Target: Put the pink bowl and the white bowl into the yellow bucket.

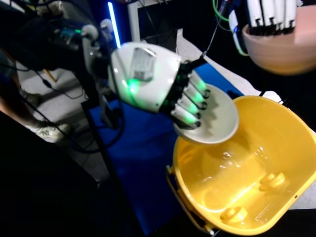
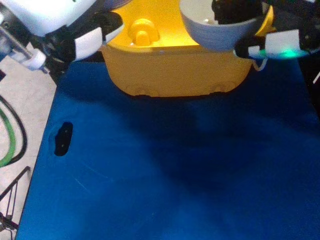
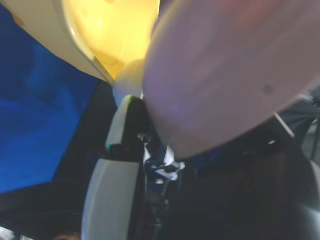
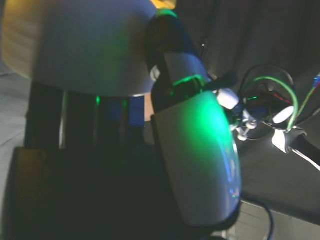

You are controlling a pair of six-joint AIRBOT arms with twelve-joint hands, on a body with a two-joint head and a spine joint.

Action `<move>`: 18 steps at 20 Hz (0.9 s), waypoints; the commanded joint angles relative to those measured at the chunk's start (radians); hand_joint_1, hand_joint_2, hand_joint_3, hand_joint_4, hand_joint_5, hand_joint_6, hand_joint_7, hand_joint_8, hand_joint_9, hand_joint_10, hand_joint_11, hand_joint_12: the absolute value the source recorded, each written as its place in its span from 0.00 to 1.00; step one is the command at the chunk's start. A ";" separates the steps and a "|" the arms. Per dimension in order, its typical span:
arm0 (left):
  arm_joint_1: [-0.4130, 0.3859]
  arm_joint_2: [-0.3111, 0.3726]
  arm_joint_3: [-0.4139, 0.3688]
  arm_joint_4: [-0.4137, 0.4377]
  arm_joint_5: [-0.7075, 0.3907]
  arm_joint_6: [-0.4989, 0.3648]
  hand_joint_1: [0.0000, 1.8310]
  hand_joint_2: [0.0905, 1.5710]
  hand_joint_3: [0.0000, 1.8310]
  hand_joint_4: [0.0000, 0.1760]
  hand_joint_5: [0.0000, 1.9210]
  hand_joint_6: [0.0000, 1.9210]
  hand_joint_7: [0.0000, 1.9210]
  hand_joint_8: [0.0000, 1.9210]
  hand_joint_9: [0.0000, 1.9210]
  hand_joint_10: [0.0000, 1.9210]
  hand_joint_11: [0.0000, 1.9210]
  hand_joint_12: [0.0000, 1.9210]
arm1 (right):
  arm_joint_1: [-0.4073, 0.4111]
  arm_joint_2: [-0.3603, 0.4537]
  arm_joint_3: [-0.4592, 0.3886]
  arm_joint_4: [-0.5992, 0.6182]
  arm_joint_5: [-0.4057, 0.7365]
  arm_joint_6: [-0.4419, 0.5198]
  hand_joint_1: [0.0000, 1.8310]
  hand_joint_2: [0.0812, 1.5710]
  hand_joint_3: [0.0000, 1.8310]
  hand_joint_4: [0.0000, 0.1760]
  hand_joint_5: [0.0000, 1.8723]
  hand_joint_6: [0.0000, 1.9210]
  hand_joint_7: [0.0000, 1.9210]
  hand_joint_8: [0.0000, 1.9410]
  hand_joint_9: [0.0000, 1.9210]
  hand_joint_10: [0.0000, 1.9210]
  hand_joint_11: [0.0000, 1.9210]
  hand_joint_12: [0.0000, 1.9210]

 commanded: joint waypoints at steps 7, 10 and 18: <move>-0.073 -0.090 0.053 0.033 0.054 0.084 0.72 0.78 0.01 0.00 0.38 0.54 0.36 0.84 0.41 0.96 0.55 1.00 | 0.110 0.000 0.037 -0.026 0.072 0.004 0.81 0.76 0.00 0.00 0.36 0.75 0.35 0.70 0.38 0.70 0.32 0.88; -0.084 -0.122 0.076 0.033 0.041 0.085 0.72 0.81 0.00 0.00 0.35 0.61 0.33 0.85 0.34 0.92 0.41 1.00 | 0.133 -0.004 0.054 -0.029 0.052 0.004 0.81 0.77 0.00 0.00 0.34 0.77 0.35 0.73 0.38 0.72 0.29 0.89; -0.112 -0.196 0.139 0.033 -0.007 0.084 0.73 0.77 0.00 0.00 0.38 0.63 0.37 0.73 0.40 0.83 0.36 0.92 | 0.154 -0.047 0.114 -0.029 0.038 0.004 0.81 0.77 0.00 0.00 0.35 0.74 0.36 0.70 0.39 0.71 0.29 0.90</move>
